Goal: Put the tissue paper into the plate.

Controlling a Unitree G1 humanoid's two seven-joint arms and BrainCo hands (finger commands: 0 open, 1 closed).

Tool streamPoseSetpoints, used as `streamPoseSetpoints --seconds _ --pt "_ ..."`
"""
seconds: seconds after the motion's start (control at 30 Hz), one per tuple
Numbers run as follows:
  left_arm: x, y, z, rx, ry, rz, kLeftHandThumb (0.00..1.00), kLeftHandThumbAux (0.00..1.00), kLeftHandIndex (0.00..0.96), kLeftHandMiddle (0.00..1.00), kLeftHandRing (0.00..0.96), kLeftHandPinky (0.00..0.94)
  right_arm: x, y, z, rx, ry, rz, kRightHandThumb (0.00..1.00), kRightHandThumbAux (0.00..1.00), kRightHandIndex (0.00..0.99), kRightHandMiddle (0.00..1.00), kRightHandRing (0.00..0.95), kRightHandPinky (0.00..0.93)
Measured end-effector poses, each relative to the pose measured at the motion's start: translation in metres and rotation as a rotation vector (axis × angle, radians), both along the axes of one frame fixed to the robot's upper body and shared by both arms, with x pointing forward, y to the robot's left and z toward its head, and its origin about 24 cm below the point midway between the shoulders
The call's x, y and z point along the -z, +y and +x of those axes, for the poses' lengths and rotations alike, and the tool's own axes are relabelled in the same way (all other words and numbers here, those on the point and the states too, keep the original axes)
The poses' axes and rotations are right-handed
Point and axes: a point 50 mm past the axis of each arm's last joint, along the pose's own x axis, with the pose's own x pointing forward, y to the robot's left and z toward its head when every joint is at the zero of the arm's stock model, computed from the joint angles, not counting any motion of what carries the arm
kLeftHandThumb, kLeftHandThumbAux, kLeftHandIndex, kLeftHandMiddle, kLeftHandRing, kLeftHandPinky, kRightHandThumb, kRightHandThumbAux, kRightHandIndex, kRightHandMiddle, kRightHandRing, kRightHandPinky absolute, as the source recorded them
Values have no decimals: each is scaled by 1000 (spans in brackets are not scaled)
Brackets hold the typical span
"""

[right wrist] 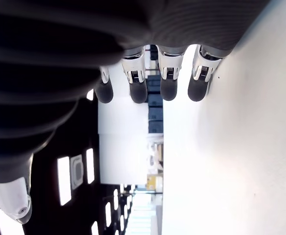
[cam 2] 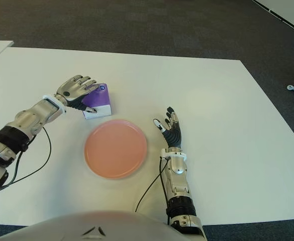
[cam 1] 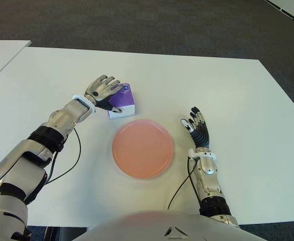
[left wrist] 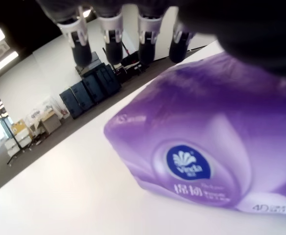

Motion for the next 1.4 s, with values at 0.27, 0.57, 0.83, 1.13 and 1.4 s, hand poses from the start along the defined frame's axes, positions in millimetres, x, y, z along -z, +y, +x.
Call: streamPoseSetpoints --seconds 0.27,0.57,0.83,1.13,1.4 --pt "2 -3 1 16 -39 4 4 171 0 0 0 0 0 0 1 -15 0 1 72 582 0 0 0 0" --pt "5 -7 0 37 -49 -5 0 145 0 0 0 0 0 0 1 -30 1 -3 80 584 0 0 0 0" --pt "12 -7 -1 49 -48 -13 4 156 0 0 0 0 0 1 1 -38 0 -4 78 598 0 0 0 0" --pt "26 -7 -4 69 -30 -24 12 165 0 0 0 0 -1 -1 -2 -37 -4 -8 72 626 0 0 0 0" --pt "31 -7 -5 71 -14 -45 24 176 0 0 0 0 -1 1 -7 -43 3 -11 65 630 0 0 0 0"
